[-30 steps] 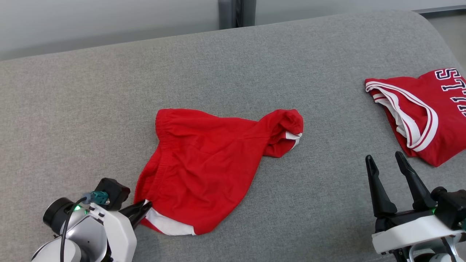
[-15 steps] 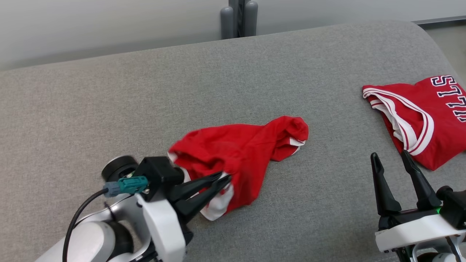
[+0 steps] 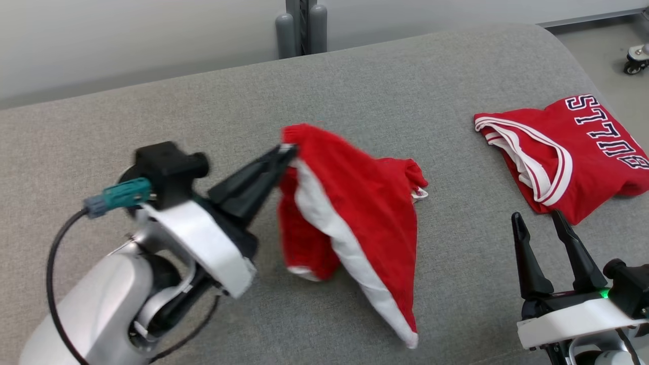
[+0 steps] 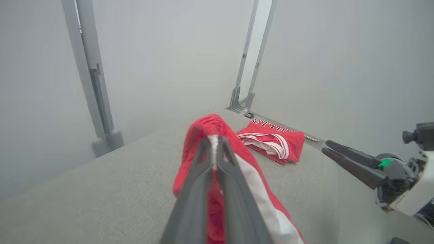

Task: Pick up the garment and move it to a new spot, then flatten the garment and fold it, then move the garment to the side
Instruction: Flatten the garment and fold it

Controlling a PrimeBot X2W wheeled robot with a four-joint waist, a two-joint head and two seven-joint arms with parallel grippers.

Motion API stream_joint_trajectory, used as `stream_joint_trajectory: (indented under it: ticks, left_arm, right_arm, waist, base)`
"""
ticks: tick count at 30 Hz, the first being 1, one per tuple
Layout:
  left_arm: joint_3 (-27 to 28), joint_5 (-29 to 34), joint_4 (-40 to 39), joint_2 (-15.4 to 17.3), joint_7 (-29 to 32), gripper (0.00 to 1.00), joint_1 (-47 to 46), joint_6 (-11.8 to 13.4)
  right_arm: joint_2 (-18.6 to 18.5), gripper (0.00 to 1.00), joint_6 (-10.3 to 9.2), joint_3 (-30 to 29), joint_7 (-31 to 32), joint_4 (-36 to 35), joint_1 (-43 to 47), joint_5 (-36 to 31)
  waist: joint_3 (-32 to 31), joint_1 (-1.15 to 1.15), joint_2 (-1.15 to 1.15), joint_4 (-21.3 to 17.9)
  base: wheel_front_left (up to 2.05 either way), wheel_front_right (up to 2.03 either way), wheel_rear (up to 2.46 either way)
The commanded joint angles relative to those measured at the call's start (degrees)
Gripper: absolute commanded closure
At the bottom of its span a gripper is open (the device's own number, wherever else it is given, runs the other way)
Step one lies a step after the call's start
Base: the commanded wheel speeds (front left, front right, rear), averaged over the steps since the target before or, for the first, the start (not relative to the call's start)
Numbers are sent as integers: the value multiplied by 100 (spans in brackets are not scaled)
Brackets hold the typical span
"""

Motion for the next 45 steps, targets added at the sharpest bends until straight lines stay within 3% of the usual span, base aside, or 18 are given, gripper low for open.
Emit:
stream_joint_trajectory:
  ticks: [1,9,20,21,22,23,32,39,45]
  left_arm:
    - [229,1,340,104,-198,100,246,198]
    - [751,-212,1596,254,-959,100,955,372]
    - [1207,-677,2772,-153,-1850,100,1671,522]
    - [1238,-677,2811,-173,-1940,77,1706,549]
    - [1269,-679,2837,-201,-2034,9,1749,561]
    - [1297,-677,2844,-247,-2141,0,1780,580]
    - [1513,-142,2578,-309,-2738,0,2220,1148]
    - [2080,950,1565,-411,-2827,0,2396,1522]
    - [2077,1691,964,-396,-2831,0,2830,1713]
  right_arm:
    - [-7,0,-2,-30,-59,31,0,40]
    - [-5,0,-2,-30,-95,88,-73,78]
    - [-5,0,-2,-54,-15,83,-123,6]
    - [-5,0,-2,-56,-7,75,-111,-7]
    - [-5,0,-2,-51,15,65,-109,-21]
    - [-7,0,-2,-56,33,46,-107,-32]
    - [-113,0,-2,-160,164,-123,5,-120]
    - [-139,0,-2,-235,270,-346,123,-262]
    - [-160,0,-2,-190,421,-498,286,-396]
  waist:
    - [39,0,0,-22]
    - [197,0,0,49]
    - [220,0,0,255]
    - [206,0,0,280]
    - [189,0,0,295]
    - [169,0,0,316]
    - [-108,0,0,523]
    - [-341,0,0,697]
    - [-586,0,0,737]
  base:
    - [0,0,0]
    - [0,0,0]
    - [0,0,0]
    - [0,0,0]
    - [0,0,0]
    - [0,0,0]
    - [0,0,0]
    - [0,0,0]
    - [0,0,0]
